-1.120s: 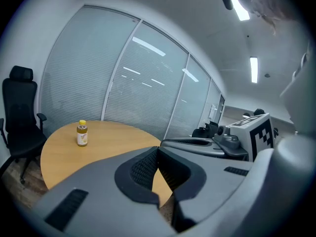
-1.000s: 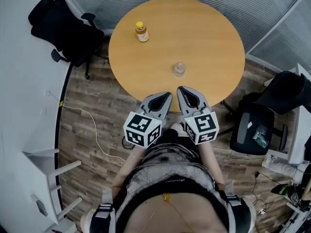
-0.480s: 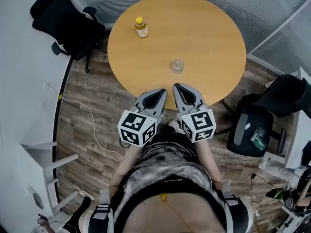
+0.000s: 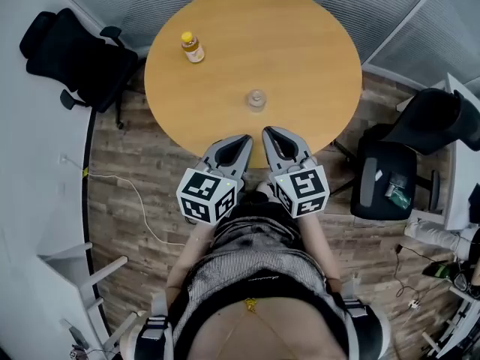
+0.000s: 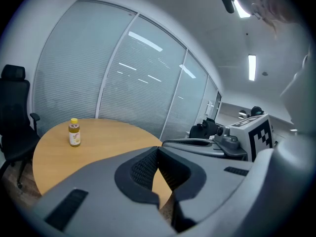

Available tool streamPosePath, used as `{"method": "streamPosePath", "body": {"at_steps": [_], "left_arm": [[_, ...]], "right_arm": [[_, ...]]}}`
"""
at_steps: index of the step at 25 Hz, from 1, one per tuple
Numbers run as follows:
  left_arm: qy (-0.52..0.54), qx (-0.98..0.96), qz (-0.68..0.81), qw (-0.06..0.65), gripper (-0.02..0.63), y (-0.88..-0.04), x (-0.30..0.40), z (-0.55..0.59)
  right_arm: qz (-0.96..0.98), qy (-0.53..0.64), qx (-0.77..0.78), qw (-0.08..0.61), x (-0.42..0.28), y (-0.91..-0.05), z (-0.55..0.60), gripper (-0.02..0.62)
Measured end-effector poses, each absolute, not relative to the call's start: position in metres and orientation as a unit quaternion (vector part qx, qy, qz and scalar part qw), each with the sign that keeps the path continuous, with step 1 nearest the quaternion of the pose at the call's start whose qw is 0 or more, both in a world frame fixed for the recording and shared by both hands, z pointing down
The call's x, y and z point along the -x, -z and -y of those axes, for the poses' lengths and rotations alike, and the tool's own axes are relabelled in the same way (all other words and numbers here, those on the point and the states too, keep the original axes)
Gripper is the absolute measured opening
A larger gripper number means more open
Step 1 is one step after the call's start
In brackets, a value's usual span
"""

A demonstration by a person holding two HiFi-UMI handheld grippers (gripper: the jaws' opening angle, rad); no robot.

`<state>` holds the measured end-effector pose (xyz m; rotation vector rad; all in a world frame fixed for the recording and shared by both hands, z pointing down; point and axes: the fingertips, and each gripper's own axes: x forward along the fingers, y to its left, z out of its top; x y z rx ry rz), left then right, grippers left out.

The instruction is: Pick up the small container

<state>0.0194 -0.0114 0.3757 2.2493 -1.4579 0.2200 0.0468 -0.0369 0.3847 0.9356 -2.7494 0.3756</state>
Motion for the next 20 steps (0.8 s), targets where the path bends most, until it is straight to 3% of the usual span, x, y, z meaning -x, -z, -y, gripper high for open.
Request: {"method": "streamPosePath", "body": {"at_steps": [20], "left_arm": [[-0.073, -0.852, 0.467, 0.226, 0.017, -0.377, 0.054, 0.067]], "right_arm": [[0.907, -0.113, -0.389, 0.117, 0.011, -0.378, 0.095, 0.023]]}}
